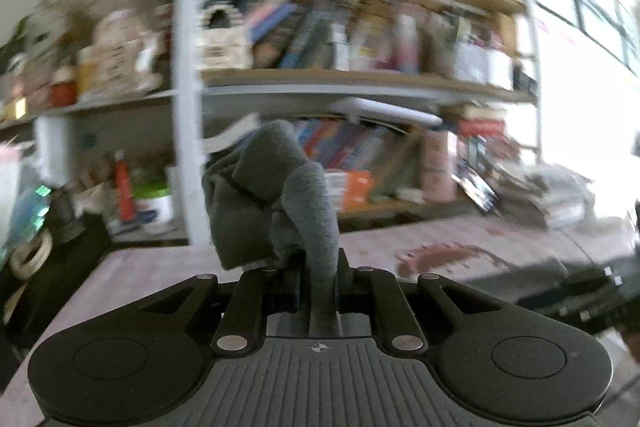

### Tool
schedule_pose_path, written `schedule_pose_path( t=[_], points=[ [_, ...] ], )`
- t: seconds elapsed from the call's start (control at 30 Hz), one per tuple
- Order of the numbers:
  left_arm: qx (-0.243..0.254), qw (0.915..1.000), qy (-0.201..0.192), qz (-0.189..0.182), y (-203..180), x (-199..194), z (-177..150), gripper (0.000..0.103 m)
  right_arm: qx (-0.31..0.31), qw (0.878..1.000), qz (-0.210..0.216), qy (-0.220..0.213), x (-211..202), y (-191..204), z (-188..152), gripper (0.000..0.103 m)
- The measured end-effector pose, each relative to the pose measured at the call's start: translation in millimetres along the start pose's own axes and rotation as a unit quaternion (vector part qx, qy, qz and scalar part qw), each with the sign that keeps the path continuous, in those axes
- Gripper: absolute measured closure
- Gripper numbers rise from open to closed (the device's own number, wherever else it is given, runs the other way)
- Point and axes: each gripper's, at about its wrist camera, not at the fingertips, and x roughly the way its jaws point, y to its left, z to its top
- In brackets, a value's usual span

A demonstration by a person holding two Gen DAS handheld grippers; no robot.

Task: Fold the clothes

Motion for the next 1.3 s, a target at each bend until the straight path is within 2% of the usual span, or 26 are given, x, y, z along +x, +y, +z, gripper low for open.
schedule_pose_path(
  t=[0.13,0.23,0.3,0.37,0.5,0.6,0.7,0.77,0.83,0.9,0.97,1.07,1.13,1.17,1.2,1.23,1.3],
  points=[
    [0.03,0.9961,0.049,-0.066,-39.3,14.0,-12.2,0.08,0.04,0.999,-0.019,-0.008,-18.4,-24.0,-7.7,0.044],
    [0.05,0.9847,0.115,-0.122,-66.5,29.9,-34.1,0.066,0.067,0.997,-0.027,-0.021,-30.7,-37.0,-9.4,0.044],
    [0.064,0.9798,0.141,-0.127,-80.3,35.8,-46.4,0.058,0.087,0.996,-0.021,-0.026,-35.1,-43.5,-9.7,0.044],
    [0.064,0.98,0.133,-0.134,-86.3,31.2,-49.6,0.04,0.103,0.994,-0.01,-0.027,-36.8,-47.3,-9.5,0.042],
    [0.01,0.9821,0.079,-0.171,-67.2,7.0,-36.4,0.039,0.139,0.99,0.026,-0.021,-32.7,-49.8,-10.1,0.033],
    [-0.042,0.986,0.043,-0.156,-40.4,-6.7,-26.0,0.039,0.172,0.983,0.056,-0.013,-26.4,-51.0,-9.8,0.03],
    [-0.103,0.9885,0.033,-0.106,-12.4,-6.8,-27.6,0.041,0.209,0.974,0.087,0.002,-16.5,-51.9,-7.6,0.022],
    [-0.116,0.9895,0.041,-0.076,-5.0,-0.4,-33.2,0.044,0.227,0.968,0.102,0.013,-7.6,-49.7,-3.1,0.022],
    [-0.118,0.9896,0.045,-0.068,-3.5,6.4,-39.6,0.044,0.234,0.966,0.111,0.019,0.0,-45.1,3.0,0.022],
    [-0.113,0.99,0.049,-0.07,-7.6,9.9,-45.6,0.044,0.209,0.973,0.099,0.004,2.8,-33.7,13.0,0.022],
    [-0.103,0.9908,0.05,-0.072,-12.5,10.1,-50.1,0.044,0.183,0.979,0.088,-0.01,5.5,-22.2,23.0,0.027],
    [-0.096,0.9912,0.048,-0.078,-15.9,10.6,-52.8,0.044,0.135,0.989,0.061,-0.03,12.0,-4.1,37.5,0.043],
    [-0.098,0.9907,0.04,-0.085,-16.9,11.3,-52.5,0.044,0.092,0.994,0.045,-0.024,22.6,5.3,41.2,0.052],
    [-0.1,0.9903,0.037,-0.089,-16.8,11.8,-52.6,0.043,0.069,0.997,0.029,-0.013,30.0,7.9,41.4,0.061],
    [-0.102,0.99,0.035,-0.091,-16.9,12.2,-53.0,0.043,0.044,0.999,0.003,-0.001,38.8,8.0,40.7,0.075],
    [-0.103,0.9897,0.033,-0.094,-16.9,12.6,-53.4,0.042,0.033,0.999,-0.02,0.006,47.1,2.3,39.2,0.077],
    [-0.107,0.9891,0.035,-0.095,-16.5,14.3,-55.1,0.041,0.066,0.997,-0.034,0.023,63.1,-23.0,37.0,0.077]
  ],
)
